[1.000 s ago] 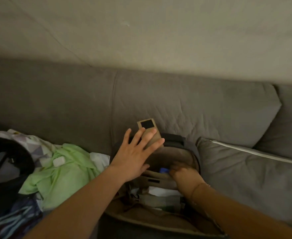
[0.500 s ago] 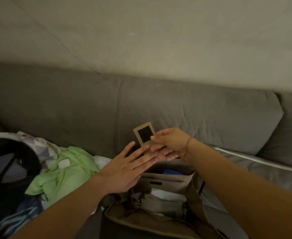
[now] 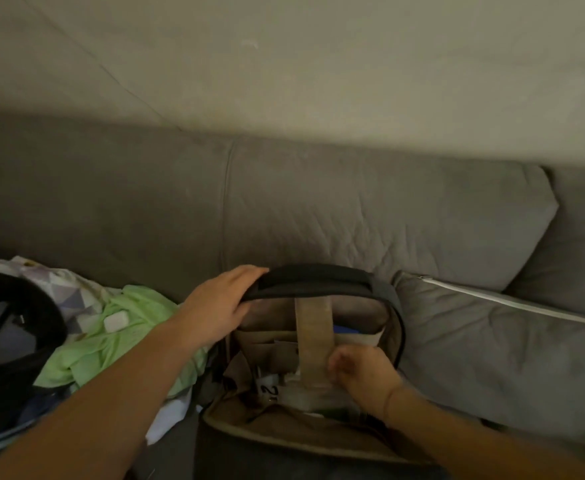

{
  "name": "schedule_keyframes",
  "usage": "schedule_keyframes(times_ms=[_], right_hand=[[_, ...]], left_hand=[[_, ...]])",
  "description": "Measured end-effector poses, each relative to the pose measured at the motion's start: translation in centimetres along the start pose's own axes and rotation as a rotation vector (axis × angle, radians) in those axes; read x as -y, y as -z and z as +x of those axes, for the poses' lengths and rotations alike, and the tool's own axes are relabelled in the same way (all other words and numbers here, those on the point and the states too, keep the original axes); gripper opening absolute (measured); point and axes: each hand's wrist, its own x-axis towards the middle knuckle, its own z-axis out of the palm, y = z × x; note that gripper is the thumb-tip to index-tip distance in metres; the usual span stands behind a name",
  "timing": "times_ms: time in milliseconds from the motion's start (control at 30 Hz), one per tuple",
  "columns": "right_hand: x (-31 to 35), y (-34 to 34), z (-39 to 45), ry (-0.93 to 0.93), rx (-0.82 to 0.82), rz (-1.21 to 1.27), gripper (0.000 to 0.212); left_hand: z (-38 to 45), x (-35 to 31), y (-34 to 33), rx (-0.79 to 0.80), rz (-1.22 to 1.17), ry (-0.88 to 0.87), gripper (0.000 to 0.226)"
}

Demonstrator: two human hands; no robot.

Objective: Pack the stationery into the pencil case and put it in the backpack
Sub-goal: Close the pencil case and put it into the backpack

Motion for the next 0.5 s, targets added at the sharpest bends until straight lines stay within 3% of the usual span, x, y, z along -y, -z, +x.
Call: schedule_keyframes(times_ms=[167, 267, 333, 433, 500], right_hand=[[-0.5, -0.8, 4.1, 0.004, -0.027, -0.356, 0.024], [1.0, -1.0, 4.3, 0.018, 0.002, -0.682, 0.016], [1.3, -1.8, 3.6, 0.290, 0.031, -0.956, 0.014], [-0.6, -3.5, 2.8, 0.790, 0.131, -1.282, 0.048], [-2.0, -3.4, 3.4, 0.741, 0.158, -1.380, 0.069]], left_hand=[[0.2, 0.3, 0.0, 0.003, -0.014, -0.026, 0.051], [0.2, 0.3, 0.1, 0.005, -0.018, -0.032, 0.050], [0.3, 0.2, 0.2, 0.008, -0.018, -0.044, 0.050], [0.2, 0.2, 0.2, 0.005, 0.001, -0.050, 0.050], [0.1, 0.2, 0.2, 0.010, 0.006, -0.046, 0.050]])
